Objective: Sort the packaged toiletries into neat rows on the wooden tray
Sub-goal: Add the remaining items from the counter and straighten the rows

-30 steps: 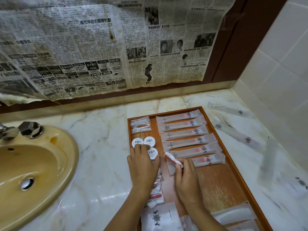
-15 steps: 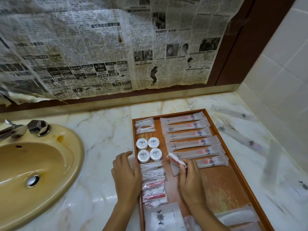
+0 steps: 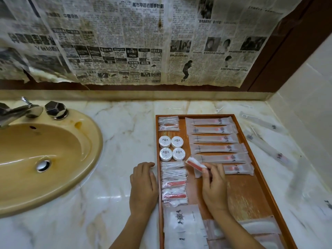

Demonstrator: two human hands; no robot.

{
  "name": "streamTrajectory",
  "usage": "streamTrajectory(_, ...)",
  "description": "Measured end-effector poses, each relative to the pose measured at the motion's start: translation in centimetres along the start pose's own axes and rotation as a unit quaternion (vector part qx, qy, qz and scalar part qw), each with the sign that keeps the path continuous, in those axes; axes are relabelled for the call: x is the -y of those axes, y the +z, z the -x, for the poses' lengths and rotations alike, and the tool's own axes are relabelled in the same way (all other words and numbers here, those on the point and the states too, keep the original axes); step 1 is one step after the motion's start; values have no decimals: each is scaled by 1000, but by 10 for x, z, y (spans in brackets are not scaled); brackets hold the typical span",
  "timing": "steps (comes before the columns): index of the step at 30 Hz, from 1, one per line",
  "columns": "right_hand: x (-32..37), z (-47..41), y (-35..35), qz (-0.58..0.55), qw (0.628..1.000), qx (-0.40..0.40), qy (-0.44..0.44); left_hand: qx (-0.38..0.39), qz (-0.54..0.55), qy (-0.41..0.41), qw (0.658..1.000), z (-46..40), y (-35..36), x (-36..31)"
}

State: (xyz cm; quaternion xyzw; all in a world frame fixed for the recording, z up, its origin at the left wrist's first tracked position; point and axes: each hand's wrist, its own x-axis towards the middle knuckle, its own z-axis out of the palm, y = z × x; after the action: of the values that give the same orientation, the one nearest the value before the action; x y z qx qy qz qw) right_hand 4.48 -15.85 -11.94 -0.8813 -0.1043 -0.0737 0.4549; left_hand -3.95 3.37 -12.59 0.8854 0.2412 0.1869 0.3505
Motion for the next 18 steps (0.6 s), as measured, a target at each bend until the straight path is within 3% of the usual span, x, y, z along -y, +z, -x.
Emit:
streamTrajectory(8, 21, 9, -13, -80, 991, 103, -5, 3, -17, 10, 1000, -1, 2, 1)
streamTrajectory(12, 31, 13, -19, -137, 967, 205, 64, 14, -13, 6, 1000, 0, 3, 2)
streamTrajectory(18, 30, 7, -16, -112, 949, 283, 80, 29, -15, 2, 999, 0, 2, 5)
